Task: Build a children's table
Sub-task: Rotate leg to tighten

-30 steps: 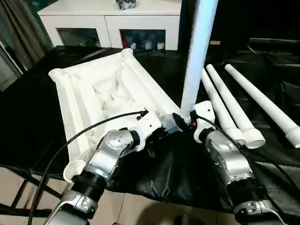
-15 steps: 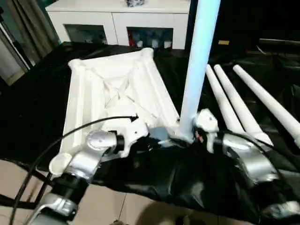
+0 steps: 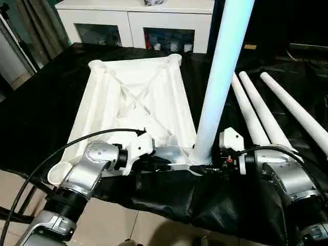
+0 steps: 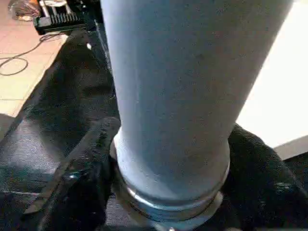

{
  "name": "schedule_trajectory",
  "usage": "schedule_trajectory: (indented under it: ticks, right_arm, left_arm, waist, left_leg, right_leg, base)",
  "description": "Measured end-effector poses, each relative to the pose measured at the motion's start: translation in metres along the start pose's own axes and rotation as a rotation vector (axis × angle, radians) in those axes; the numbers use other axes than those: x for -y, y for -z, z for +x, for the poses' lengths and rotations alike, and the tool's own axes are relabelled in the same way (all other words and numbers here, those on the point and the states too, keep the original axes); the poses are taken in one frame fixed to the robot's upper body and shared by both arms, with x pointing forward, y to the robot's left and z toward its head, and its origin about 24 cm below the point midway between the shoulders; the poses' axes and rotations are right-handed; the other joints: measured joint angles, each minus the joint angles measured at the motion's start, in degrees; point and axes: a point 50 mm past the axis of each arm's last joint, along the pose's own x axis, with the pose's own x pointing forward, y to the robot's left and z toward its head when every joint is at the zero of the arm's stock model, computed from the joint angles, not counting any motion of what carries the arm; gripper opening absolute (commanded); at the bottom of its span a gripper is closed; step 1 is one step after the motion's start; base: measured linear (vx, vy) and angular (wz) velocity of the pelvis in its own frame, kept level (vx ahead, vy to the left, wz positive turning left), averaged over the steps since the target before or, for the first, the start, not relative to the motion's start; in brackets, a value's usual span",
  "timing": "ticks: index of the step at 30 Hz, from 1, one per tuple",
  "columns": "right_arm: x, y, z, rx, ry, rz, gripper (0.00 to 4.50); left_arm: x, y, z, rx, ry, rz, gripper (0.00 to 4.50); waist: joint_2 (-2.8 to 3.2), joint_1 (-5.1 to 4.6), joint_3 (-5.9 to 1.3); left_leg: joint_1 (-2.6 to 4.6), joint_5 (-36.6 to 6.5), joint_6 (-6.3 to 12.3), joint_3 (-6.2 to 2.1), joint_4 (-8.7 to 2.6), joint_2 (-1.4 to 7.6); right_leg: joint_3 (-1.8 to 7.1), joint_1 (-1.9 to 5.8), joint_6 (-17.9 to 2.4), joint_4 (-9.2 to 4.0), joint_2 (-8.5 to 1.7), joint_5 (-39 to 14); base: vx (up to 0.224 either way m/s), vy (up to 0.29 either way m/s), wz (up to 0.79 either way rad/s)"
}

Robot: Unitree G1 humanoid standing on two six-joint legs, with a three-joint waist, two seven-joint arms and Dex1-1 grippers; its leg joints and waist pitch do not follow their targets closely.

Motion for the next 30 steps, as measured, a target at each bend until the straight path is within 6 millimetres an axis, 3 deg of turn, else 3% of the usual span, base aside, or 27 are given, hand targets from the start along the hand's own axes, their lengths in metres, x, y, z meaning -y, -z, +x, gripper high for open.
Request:
schedule_trajectory:
  ticks: [4,11,18,22,27,30]
  right_arm:
    - [0.000,0.000,0.000,0.006,-0.001,0.006,2.78]
    - [-0.002,0.001,0.005,0.032,0.044,0.035,2.74]
    - [0.018,0.008,0.016,0.090,0.467,0.148,2.74]
    - [0.028,0.007,0.027,0.116,0.706,0.221,2.74]
    - [0.030,0.004,0.036,0.132,0.838,0.246,2.74]
    - [0.030,0.004,0.037,0.138,0.844,0.245,3.44]
  left_arm:
    - [0.000,0.000,0.000,0.002,0.002,-0.001,0.00]
    - [0.000,-0.001,0.005,0.014,-0.031,-0.005,0.00]
    - [-0.014,-0.013,0.039,0.023,-0.263,-0.039,0.00]
    - [-0.015,-0.021,0.063,0.052,-0.389,-0.074,0.00]
    - [-0.015,-0.025,0.072,0.058,-0.446,-0.076,0.00]
    - [-0.015,-0.025,0.072,0.056,-0.445,-0.069,0.00]
  waist:
    - [0.00,0.01,0.00]
    - [0.00,-0.01,0.00]
    - [0.06,-0.97,-0.07]
    - [0.63,-1.78,-0.28]
    - [0.94,-2.07,-0.38]
    - [0.97,-2.15,-0.38]
  left_leg:
    - [0.00,0.00,0.00,0.01,0.00,0.00]
    - [0.02,0.00,0.00,0.01,0.02,0.00]
    - [0.21,-0.16,-0.27,0.03,0.07,-0.01]
    - [0.20,-0.17,-0.29,-0.02,0.06,-0.08]
    - [0.14,-0.17,-0.29,-0.08,0.06,-0.08]
    - [0.09,-0.17,-0.29,-0.08,0.06,-0.08]
  right_leg:
    - [0.00,0.00,0.00,0.01,0.00,0.00]
    - [0.01,0.03,0.00,0.02,-0.01,0.00]
    - [0.03,0.11,0.21,0.05,0.01,-0.06]
    - [0.04,0.17,0.27,-0.01,-0.02,-0.08]
    - [-0.01,0.17,0.29,-0.12,-0.02,-0.09]
    - [-0.01,0.16,0.29,-0.22,-0.02,-0.09]
  base:
    - [0.000,0.000,0.00]
    - [0.000,0.000,0.00]
    - [0.000,0.000,0.00]
    - [0.000,0.000,0.00]
    - [0.000,0.000,0.00]
    - [0.000,0.000,0.00]
